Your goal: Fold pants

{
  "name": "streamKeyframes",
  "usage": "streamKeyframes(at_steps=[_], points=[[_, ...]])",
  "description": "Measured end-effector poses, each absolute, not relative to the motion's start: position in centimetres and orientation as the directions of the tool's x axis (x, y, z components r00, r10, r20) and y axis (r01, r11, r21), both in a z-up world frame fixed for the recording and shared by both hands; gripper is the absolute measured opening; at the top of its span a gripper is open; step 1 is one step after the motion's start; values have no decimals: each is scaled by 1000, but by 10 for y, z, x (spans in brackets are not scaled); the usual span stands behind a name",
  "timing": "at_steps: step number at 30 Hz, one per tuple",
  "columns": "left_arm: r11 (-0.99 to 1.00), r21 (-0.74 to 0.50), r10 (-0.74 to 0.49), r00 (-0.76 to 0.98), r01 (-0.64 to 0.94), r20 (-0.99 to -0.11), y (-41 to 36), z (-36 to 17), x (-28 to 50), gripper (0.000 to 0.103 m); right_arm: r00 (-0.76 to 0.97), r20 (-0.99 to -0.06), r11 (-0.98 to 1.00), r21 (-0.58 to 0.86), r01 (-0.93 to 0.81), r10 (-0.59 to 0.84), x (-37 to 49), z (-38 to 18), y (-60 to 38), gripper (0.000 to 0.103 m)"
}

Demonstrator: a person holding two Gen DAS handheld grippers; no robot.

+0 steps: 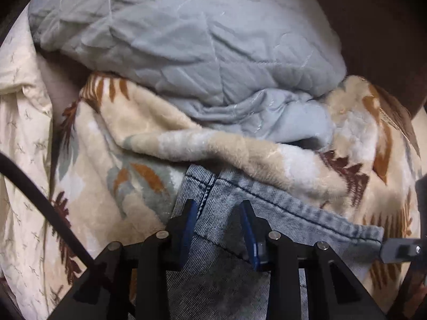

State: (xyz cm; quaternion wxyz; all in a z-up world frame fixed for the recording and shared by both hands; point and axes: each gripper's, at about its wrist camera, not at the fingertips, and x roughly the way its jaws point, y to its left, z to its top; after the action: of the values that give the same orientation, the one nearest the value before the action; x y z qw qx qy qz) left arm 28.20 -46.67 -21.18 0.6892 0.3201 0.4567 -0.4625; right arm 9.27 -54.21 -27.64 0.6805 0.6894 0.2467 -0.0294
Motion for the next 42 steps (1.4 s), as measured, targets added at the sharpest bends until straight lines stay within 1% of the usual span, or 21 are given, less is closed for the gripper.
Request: streamKeyframes(at_steps=[6,11,17,19,22,23,24,28,29,30,32,33,34,37,39,42], points=[[381,-22,-343,119,924,-932,-474,-223,293,37,874,-381,53,922,384,301,94,-276,-541,52],[412,-68,-361,94,909,-928,-468,-234,317,36,873,-383,56,921,385,303,94,-275,-542,52],[440,-100,-357,71,892,-932,-458,-241,328,35,865,-409,78,911,404,293,96,-271,-540,52],[446,-112,-364,66,888,-929,-454,-242,330,32,863,-413,80,910,408,291,96,-270,-540,52],[448,-97,-361,80,889,-929,-449,-239,330,26,861,-417,85,908,410,293,97,-270,-540,52],[450,-85,-358,92,889,-929,-448,-239,330,21,860,-418,88,907,411,294,97,-270,-540,52],[451,-76,-356,101,889,-929,-448,-237,330,18,860,-418,89,907,411,292,98,-269,-540,52],[463,-62,-354,120,884,-928,-446,-231,332,11,858,-426,101,904,415,287,98,-268,-539,52],[467,-72,-359,114,881,-926,-446,-230,333,5,857,-431,109,902,417,282,99,-268,-538,52],[473,-74,-363,118,878,-924,-446,-229,333,5,856,-437,118,900,420,278,100,-267,-537,51],[473,-66,-364,126,879,-923,-444,-225,332,5,849,-456,142,890,433,268,101,-265,-536,42],[477,-63,-362,131,877,-923,-442,-223,334,5,843,-468,156,884,441,266,102,-265,-535,30],[480,-65,-366,133,875,-921,-441,-221,335,5,838,-477,167,879,448,266,103,-265,-535,23],[490,-78,-395,142,868,-908,-435,-207,331,5,839,-478,184,877,443,260,104,-263,-536,18],[498,-86,-416,151,863,-897,-429,-194,335,5,845,-472,202,879,431,251,104,-259,-536,18],[492,-59,-421,178,869,-889,-423,-184,340,6,858,-449,226,888,400,248,106,-254,-534,19]])
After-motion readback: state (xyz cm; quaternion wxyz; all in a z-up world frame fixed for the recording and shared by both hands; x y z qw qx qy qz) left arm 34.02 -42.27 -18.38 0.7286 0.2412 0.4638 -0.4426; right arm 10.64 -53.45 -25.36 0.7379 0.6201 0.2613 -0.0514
